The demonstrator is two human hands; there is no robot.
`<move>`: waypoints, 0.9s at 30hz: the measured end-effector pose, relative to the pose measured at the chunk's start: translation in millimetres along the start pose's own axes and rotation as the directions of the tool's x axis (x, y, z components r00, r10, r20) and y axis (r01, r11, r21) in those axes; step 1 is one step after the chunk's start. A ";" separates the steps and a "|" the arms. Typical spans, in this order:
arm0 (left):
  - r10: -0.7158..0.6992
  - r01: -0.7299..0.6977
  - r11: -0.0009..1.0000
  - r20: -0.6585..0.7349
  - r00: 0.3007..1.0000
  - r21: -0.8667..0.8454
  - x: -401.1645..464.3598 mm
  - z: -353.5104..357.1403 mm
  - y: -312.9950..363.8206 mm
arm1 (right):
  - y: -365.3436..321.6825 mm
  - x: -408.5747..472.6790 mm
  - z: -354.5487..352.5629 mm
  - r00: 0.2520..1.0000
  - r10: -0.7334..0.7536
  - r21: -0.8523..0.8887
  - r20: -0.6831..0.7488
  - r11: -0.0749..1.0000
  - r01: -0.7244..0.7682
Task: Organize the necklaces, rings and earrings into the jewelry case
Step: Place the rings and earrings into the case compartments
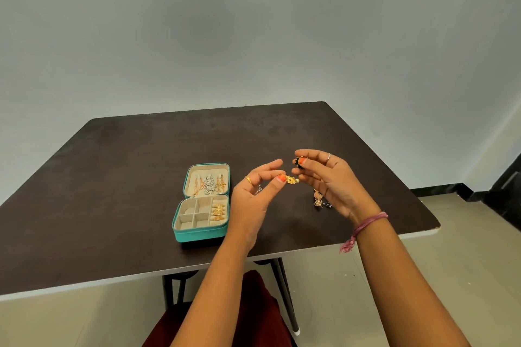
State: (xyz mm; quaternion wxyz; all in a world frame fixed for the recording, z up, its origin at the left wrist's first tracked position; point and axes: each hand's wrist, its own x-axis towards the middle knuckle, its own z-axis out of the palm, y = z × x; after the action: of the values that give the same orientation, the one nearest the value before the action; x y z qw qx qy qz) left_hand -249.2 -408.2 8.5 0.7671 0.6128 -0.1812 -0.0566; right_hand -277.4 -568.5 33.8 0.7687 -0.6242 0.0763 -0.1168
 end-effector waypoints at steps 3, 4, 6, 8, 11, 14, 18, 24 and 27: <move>0.009 -0.011 0.998 -0.034 0.999 -0.067 -5.1 -1.2 3.9 | 0.7 1.1 1.9 0.999 0.024 0.049 0.022 0.998 -0.025; 0.011 -0.014 0.996 -0.041 0.999 -0.085 -7.2 -1.0 4.6 | 1.0 1.2 2.1 0.999 0.034 0.057 0.029 0.998 -0.035; 0.010 -0.018 0.992 -0.059 0.998 -0.125 -10.6 -1.7 5.6 | 1.3 1.0 3.1 0.998 0.042 0.036 0.049 0.998 -0.044; 0.001 -0.015 0.983 -0.075 0.997 -0.182 -13.5 -2.8 6.5 | 1.2 -0.3 4.1 0.996 0.041 -0.018 0.078 0.999 -0.039; -0.030 0.005 0.965 -0.091 0.995 -0.264 -18.1 -2.4 7.7 | 0.2 -2.3 5.3 0.994 0.031 -0.119 0.107 0.993 -0.018; -0.087 0.043 0.920 -0.094 0.992 -0.389 -21.5 -1.9 10.0 | 0.8 -3.0 7.4 0.992 0.003 -0.239 0.124 0.971 0.027; -0.119 0.064 0.885 -0.090 0.989 -0.461 -23.2 -5.0 11.0 | 2.4 -2.2 10.3 0.989 -0.075 -0.374 0.126 0.920 0.117; -0.083 0.034 0.959 -0.164 0.983 -0.280 -24.1 -9.4 4.2 | 5.3 -1.0 12.9 0.986 -0.122 -0.278 0.112 0.949 0.149; -0.057 0.024 0.987 -0.207 0.977 -0.160 -23.2 -10.3 3.2 | 6.2 -0.6 14.7 0.985 -0.059 -0.173 0.160 0.981 0.087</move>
State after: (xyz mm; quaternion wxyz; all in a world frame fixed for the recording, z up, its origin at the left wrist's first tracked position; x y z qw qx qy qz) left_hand -267.6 -390.8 4.8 0.8263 0.5569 -0.0812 -0.0210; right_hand -273.5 -553.4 30.7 0.7082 -0.7004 0.0039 -0.0889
